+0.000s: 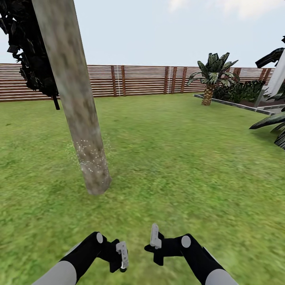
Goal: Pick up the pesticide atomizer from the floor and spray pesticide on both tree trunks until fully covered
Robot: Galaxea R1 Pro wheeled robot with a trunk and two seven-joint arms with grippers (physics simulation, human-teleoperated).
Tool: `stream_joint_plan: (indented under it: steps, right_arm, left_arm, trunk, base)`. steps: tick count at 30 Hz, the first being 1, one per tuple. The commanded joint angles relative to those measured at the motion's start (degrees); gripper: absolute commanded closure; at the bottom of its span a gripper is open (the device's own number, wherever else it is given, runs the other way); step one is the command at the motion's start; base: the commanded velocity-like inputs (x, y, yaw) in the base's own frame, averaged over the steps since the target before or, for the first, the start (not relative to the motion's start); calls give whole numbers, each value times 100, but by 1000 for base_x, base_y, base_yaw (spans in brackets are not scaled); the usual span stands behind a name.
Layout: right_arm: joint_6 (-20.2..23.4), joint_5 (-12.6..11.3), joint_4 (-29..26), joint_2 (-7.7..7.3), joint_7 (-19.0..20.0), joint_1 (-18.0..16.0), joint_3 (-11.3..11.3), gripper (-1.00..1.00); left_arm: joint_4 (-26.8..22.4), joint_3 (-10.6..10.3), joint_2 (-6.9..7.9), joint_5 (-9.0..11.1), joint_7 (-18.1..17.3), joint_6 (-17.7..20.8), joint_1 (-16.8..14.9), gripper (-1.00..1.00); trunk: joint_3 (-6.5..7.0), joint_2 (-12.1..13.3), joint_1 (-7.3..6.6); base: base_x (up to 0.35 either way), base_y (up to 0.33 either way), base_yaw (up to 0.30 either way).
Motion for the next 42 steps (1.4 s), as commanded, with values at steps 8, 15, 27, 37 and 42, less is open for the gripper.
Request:
stream_joint_plan:
  steps: [8,15,27,37,42]
  right_arm:
    - [-38,46,-16,1,-5,-2,4,100]
    - [-39,45,-19,2,-5,-2,4,100]
    - [-31,37,-160,2,3,-2,4,100]
    - [-30,36,-175,1,3,-2,4,100]
    - [-30,36,-175,1,3,-2,4,100]
  left_arm:
    - [-20,-10,-212,-33,-17,26,-1,100]
    - [-20,-10,-397,-301,14,42,0,100]
    - [-60,-7,-628,-604,73,104,-10,100]
    - [-222,13,-637,-525,63,104,-10,100]
    - [-222,29,-645,-506,56,96,-10,100]
  trunk:
    - [-5,-2,-1]
    - [-5,-2,-1]
    - [-5,-2,-1]
    - [-5,-2,-1]
    - [-5,-2,-1]
  base:
    - [0,0,0]
    - [0,0,0]
    - [0,0,0]
    - [0,0,0]
    - [0,0,0]
